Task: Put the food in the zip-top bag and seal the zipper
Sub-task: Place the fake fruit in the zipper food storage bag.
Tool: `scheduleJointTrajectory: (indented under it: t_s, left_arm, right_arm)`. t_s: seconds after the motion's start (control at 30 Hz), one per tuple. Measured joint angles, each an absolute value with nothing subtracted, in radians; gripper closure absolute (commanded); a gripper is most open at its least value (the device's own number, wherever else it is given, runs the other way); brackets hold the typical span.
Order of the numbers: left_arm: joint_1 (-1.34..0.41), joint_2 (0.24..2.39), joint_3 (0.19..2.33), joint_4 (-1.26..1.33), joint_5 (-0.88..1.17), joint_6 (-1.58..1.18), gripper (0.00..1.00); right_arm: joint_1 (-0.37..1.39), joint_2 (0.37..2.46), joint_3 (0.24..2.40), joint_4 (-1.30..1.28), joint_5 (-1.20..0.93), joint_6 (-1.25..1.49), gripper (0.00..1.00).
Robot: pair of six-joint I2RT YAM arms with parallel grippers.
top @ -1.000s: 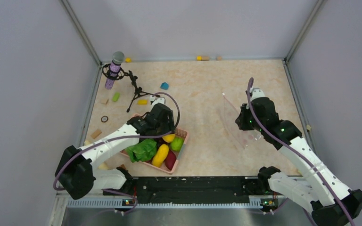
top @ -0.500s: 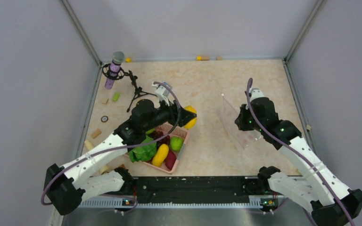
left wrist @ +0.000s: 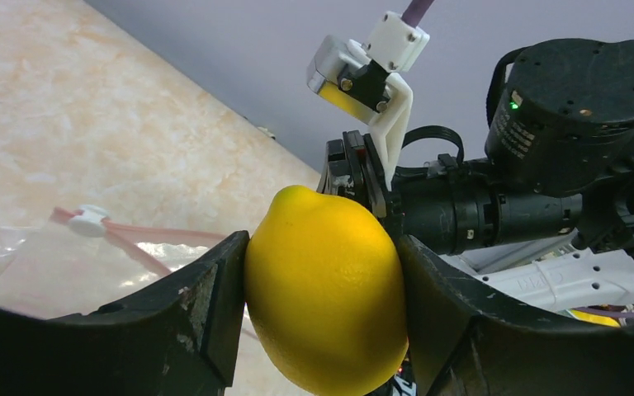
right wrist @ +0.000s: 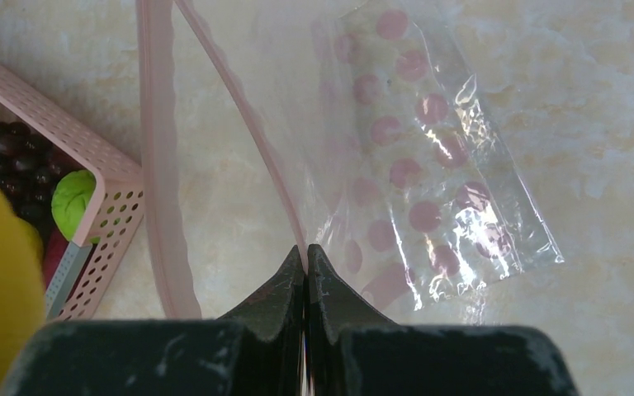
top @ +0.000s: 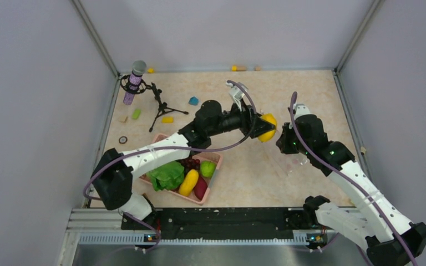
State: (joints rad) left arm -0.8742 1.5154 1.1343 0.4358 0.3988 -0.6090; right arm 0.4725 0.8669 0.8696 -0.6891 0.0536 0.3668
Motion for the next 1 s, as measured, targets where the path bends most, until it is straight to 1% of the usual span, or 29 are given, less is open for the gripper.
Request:
scheduleJointTrajectory:
  t_s: [0.13,0.17,0.47,0.63,0.7,0.73,0.77,0.9,0.93,0.97,1.0]
  left_arm:
    - [-0.910,1.578,1.150,0.470,0.354,-0.611,0.98]
    - [-0.926,1.619,1.152,0.477,0.296,-0.615,0.98]
    - [-0.935,1.675,1.149,0.463,0.139,-0.627,0.95]
    - [-0.942,1.665,1.112,0.440,0.067,-0.626,0.90]
    - [-0.944,1.660,1.087,0.432,0.053,-0.626,0.86]
    - [-0.946,1.659,1.081,0.425,0.047,-0.625,0.81]
    - [-0.949,1.659,1.077,0.418,0.043,-0.625,0.74]
    - [-0.963,1.659,1.076,0.398,0.041,-0.625,0.32]
    - [-0.966,1.659,1.076,0.396,0.047,-0.625,0.19]
    - [-0.969,1.659,1.076,0.395,0.050,-0.624,0.10]
    - [-0.972,1.658,1.076,0.394,0.056,-0.620,0.06]
  right_arm:
    - [0.472,0.867,0.870,-0.689,0.048,0.367,1.00]
    - [0.472,0.867,0.870,-0.689,0.038,0.367,1.00]
    - [0.472,0.861,0.863,-0.680,-0.022,0.366,0.99]
    - [0.467,0.852,0.863,-0.680,-0.028,0.368,0.99]
    - [0.464,0.849,0.863,-0.680,-0.028,0.369,0.99]
    - [0.461,0.847,0.863,-0.681,-0.028,0.369,0.99]
    - [0.459,0.846,0.863,-0.680,-0.027,0.370,0.99]
    - [0.448,0.841,0.863,-0.680,-0.027,0.370,0.99]
    - [0.447,0.840,0.863,-0.680,-0.027,0.371,0.99]
    - [0.444,0.839,0.863,-0.680,-0.028,0.370,0.98]
    - [0.442,0.839,0.862,-0.680,-0.028,0.371,0.98]
